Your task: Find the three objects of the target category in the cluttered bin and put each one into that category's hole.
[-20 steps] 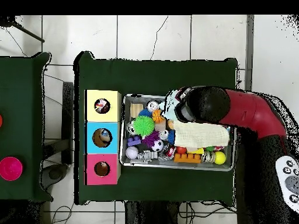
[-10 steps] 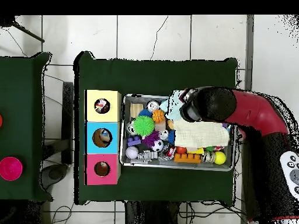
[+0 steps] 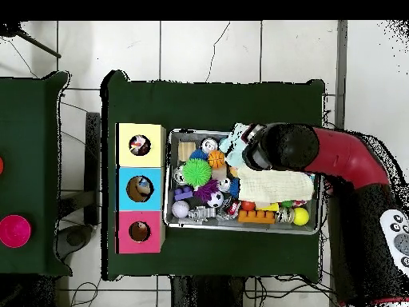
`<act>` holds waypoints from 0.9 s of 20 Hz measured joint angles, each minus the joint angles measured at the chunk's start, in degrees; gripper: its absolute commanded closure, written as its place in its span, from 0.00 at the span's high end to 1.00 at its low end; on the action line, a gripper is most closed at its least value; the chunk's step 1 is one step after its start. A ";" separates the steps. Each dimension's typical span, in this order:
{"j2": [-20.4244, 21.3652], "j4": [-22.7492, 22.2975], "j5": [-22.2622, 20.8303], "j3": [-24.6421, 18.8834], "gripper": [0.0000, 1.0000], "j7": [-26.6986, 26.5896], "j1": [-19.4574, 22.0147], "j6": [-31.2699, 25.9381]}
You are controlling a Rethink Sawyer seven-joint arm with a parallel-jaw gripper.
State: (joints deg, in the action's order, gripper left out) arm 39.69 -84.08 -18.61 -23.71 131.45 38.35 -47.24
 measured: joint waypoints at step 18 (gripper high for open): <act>0.92 -2.48 -0.45 -0.05 1.00 0.00 -0.34 5.57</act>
State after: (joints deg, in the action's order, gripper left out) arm 40.61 -86.55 -19.06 -23.76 131.45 38.01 -41.67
